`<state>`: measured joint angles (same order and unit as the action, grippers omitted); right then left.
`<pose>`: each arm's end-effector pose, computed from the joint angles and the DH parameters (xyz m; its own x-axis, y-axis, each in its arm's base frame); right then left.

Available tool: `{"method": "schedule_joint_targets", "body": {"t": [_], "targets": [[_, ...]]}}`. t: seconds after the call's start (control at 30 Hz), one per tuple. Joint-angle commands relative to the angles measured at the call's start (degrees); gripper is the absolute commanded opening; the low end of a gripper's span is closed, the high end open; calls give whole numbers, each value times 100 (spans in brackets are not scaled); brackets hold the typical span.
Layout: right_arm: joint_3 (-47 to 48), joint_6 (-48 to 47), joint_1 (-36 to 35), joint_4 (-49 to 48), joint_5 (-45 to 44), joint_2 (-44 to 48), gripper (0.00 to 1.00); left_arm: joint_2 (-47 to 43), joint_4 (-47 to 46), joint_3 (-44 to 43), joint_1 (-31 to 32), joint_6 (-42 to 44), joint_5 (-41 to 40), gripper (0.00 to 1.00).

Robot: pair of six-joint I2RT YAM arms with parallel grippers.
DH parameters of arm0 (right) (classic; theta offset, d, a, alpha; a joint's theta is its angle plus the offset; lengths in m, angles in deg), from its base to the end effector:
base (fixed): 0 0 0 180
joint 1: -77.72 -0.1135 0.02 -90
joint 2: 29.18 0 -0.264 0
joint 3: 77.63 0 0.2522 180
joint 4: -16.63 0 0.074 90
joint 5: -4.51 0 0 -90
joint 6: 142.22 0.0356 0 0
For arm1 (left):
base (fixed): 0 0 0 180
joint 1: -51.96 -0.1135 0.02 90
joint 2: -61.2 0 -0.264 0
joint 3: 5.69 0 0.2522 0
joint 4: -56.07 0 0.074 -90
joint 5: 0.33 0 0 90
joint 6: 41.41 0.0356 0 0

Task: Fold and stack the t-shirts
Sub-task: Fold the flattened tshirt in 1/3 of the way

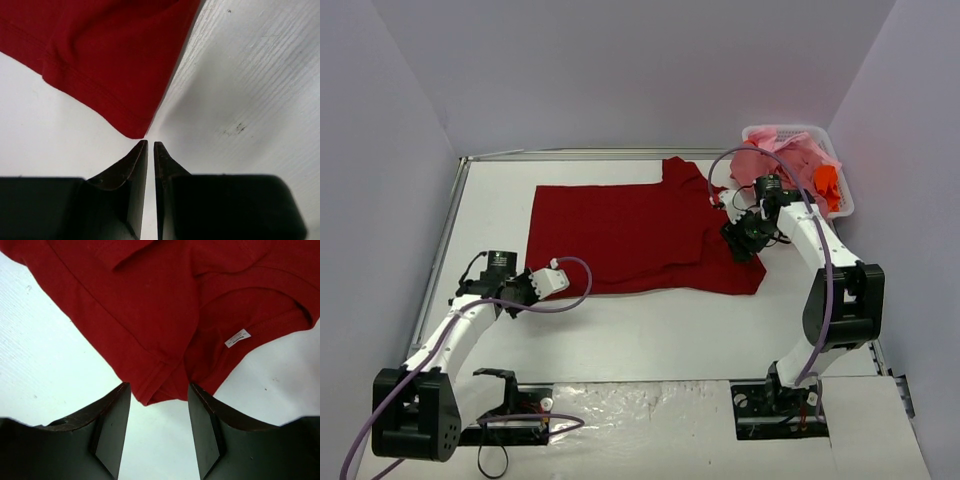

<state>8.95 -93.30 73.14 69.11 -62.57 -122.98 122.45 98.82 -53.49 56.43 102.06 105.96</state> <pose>0.3394 0.0411 0.2530 -0.4717 -0.6450 -0.6013 -0.7686 0.6349 -0.0781 0.1971 -0.0254 0.1964 -0.3080 0.7977 -0.5184 0.8028 0.5103 0.3083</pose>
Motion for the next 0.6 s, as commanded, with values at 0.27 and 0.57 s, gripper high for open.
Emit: {"method": "schedule_joint_targets", "body": {"t": [0.27,0.57], "targets": [[-57,118,256,13,310,-60,46,905,-860,152,-25,260,111,10],[-276,30,361,22,336,125,46,1257,-1115,126,-25,260,-118,9]]}}
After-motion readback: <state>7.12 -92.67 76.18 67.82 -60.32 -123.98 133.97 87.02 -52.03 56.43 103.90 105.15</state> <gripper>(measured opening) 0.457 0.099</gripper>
